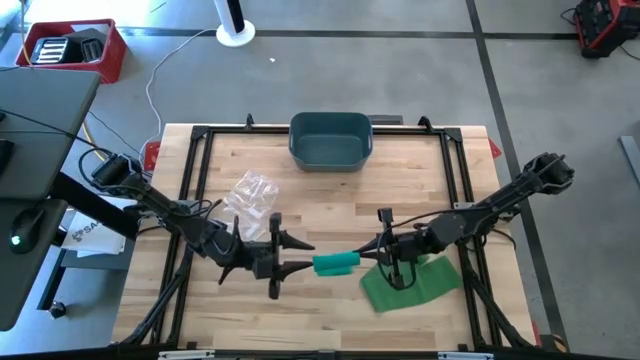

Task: Roll bandage
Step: Roll the blue bandage

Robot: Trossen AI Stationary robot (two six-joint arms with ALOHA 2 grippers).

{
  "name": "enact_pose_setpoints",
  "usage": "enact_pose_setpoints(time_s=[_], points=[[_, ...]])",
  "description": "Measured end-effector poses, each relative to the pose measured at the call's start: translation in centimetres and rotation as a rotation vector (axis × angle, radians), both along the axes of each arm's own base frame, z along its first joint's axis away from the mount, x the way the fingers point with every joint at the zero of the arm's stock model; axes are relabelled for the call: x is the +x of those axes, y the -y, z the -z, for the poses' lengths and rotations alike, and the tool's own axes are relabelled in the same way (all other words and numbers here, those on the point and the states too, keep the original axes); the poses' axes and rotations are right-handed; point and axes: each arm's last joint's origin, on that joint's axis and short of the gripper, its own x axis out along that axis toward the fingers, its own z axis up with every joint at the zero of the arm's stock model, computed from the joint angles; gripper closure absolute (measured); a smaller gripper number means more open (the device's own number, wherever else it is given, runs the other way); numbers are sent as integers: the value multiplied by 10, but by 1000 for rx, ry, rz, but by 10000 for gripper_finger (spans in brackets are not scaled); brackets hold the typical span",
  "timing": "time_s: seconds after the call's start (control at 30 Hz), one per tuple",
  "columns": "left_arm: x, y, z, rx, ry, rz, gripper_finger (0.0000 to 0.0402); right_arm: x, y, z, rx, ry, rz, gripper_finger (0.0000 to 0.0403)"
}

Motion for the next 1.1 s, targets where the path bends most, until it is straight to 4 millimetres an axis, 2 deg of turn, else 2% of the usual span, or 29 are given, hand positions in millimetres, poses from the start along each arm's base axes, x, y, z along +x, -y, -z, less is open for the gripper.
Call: enact_pose_setpoints(time_s=[0.47, 0.83, 1.1], points=[[13, -6, 6, -16, 31, -37, 243, -2, -2, -2, -4, 18, 49, 403], [23, -18, 7, -89, 65, -110, 243, -3, -14, -16, -39, -16, 96, 403], [24, -18, 8, -113, 61, -41, 243, -2, -12, -16, -42, -26, 133, 403]])
